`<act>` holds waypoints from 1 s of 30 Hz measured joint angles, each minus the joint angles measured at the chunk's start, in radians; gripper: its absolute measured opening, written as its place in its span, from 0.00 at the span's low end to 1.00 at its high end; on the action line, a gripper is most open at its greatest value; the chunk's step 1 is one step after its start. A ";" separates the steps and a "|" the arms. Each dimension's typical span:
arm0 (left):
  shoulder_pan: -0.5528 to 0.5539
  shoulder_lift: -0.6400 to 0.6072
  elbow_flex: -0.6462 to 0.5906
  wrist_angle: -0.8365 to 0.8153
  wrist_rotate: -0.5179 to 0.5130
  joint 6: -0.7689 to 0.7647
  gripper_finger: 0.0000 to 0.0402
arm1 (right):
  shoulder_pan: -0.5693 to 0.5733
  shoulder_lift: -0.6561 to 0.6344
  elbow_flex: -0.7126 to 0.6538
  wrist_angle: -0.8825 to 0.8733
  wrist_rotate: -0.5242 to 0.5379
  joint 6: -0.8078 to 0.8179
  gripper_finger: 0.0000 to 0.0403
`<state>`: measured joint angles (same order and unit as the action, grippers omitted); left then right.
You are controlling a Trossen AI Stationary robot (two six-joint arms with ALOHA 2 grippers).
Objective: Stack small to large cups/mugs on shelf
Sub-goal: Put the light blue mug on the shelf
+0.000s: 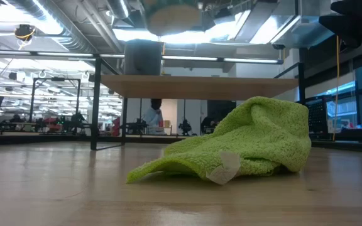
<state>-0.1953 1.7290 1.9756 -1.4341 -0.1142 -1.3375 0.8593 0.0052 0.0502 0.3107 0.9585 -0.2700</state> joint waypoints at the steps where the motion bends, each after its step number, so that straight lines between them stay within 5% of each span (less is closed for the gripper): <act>1: 0.017 0.013 0.009 -0.003 0.000 0.024 0.04 | 0.000 0.000 0.000 0.000 0.000 0.000 0.45; 13: 0.224 0.194 0.237 -0.012 0.026 0.324 0.04 | 0.000 0.000 0.000 -0.001 0.000 0.000 0.45; 30: 0.375 0.213 0.378 -0.095 0.026 0.375 0.04 | 0.000 0.000 0.000 -0.001 0.000 0.000 0.45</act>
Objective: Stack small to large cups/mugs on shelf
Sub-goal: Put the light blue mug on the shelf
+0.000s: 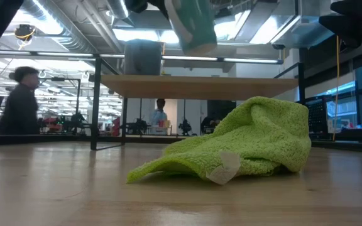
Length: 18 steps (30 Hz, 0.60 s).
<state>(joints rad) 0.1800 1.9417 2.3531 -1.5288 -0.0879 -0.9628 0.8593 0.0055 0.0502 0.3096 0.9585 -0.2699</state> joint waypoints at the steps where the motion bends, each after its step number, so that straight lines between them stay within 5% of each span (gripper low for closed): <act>1: 0.008 0.005 0.000 0.003 -0.003 0.007 0.04 | 0.000 0.000 0.000 0.000 0.000 0.000 0.45; 18: 0.093 0.049 -0.002 0.004 0.037 0.078 0.04 | 0.000 0.000 0.000 -0.006 -0.010 0.000 0.45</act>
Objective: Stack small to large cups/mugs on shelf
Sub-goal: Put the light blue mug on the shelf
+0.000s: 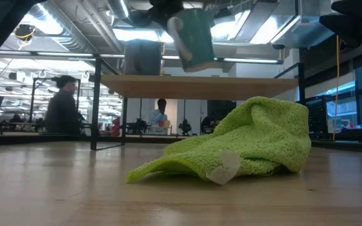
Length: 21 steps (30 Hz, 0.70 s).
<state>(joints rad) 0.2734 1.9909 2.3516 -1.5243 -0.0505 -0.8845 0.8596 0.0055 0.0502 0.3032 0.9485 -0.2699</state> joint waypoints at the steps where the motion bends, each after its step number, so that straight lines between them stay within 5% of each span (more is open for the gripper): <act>1: 0.002 -0.001 0.000 -0.009 -0.004 0.000 0.04 | 0.000 0.000 0.000 -0.001 0.000 0.000 0.45; 21: 0.015 -0.001 0.000 -0.011 -0.037 0.006 0.04 | 0.000 0.000 0.000 -0.001 0.001 0.000 0.45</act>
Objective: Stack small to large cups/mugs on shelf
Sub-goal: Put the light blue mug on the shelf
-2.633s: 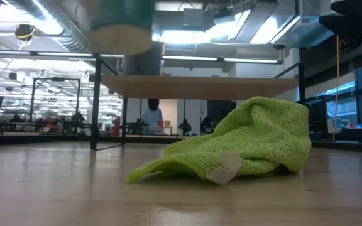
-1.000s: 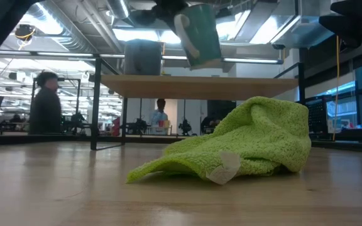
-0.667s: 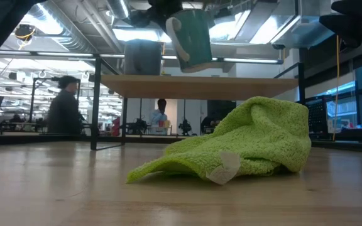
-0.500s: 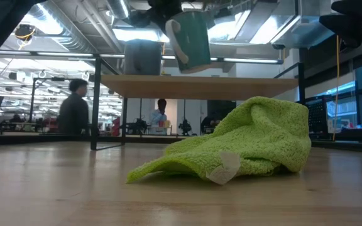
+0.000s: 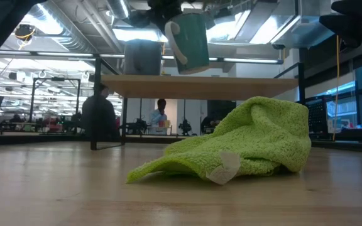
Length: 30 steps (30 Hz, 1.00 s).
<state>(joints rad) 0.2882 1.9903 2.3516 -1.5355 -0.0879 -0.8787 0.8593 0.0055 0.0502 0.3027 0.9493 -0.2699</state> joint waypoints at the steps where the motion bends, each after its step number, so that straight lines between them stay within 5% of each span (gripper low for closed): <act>1: 0.003 0.001 0.000 0.001 0.000 0.000 0.04 | 0.000 0.000 0.000 0.000 0.000 0.000 0.45; 30: 0.002 0.054 -0.001 0.001 0.025 0.051 0.06 | 0.000 0.000 0.000 0.000 0.001 0.000 0.45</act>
<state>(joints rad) 0.2897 2.0445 2.3510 -1.5347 -0.0631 -0.8272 0.8593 0.0055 0.0502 0.3027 0.9504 -0.2699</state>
